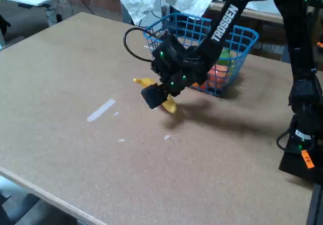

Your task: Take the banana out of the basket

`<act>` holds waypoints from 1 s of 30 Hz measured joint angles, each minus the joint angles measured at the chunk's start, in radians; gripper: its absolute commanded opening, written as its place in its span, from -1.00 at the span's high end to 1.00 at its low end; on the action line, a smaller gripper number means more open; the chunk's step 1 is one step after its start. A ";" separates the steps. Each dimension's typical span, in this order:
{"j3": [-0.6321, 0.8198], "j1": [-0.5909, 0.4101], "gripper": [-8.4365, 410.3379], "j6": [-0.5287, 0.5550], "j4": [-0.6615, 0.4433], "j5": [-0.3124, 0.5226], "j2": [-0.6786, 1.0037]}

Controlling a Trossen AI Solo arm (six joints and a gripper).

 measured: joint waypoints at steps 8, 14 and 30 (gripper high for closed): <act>0.000 0.000 0.57 -0.017 0.019 0.000 0.000; 0.000 0.000 0.57 -0.029 0.052 0.002 0.010; 0.000 0.000 0.55 -0.026 0.099 0.003 0.065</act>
